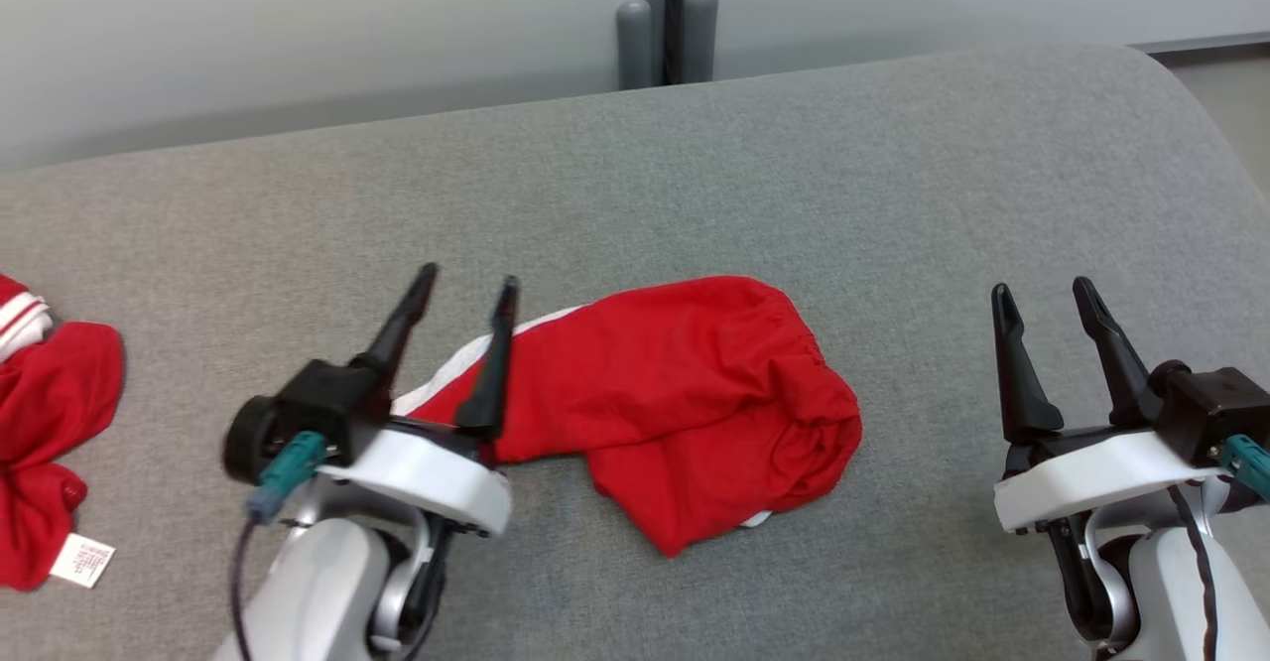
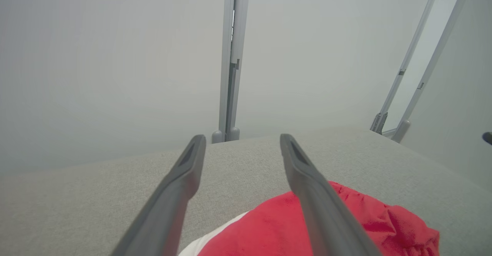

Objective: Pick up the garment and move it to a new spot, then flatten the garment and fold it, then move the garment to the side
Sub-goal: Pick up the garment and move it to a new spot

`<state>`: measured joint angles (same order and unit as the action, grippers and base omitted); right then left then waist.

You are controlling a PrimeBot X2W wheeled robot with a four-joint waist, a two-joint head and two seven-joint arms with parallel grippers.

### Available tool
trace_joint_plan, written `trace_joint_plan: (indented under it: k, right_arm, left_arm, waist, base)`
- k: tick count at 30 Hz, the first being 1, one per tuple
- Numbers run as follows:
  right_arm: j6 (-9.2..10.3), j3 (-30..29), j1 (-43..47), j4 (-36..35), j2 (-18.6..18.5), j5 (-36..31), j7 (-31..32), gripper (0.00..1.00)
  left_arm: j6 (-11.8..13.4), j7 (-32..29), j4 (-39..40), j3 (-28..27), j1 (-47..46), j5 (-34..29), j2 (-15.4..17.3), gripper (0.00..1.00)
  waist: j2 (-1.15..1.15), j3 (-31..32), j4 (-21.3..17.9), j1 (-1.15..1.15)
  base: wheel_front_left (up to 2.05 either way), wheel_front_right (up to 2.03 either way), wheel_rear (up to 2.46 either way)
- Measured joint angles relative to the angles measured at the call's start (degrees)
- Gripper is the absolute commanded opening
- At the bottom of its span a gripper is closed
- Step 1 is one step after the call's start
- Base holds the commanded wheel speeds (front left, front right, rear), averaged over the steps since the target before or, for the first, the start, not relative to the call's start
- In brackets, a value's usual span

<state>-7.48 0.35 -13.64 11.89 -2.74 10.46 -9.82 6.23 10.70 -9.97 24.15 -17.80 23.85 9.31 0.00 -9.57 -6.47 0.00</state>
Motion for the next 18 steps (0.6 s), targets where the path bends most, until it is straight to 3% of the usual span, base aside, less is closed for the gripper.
trace_joint_plan:
  k: [9,18]
  right_arm:
    - [0.00,-0.1,1.4,-1.5,0.0,-0.8,1.6,1.00]
    - [0.00,-0.2,3.2,-2.0,0.0,-1.6,2.7,1.00]
  left_arm:
    - [4.9,1.2,3.5,-7.6,5.1,1.3,5.7,1.00]
    - [7.5,-0.7,8.4,-9.4,11.4,1.0,9.3,1.00]
  waist:
    - [0.00,2.2,2.3,0.00]
    - [0.00,4.4,3.5,0.00]
  base:
    - [0.00,0.00,0.00]
    - [0.00,0.00,0.00]
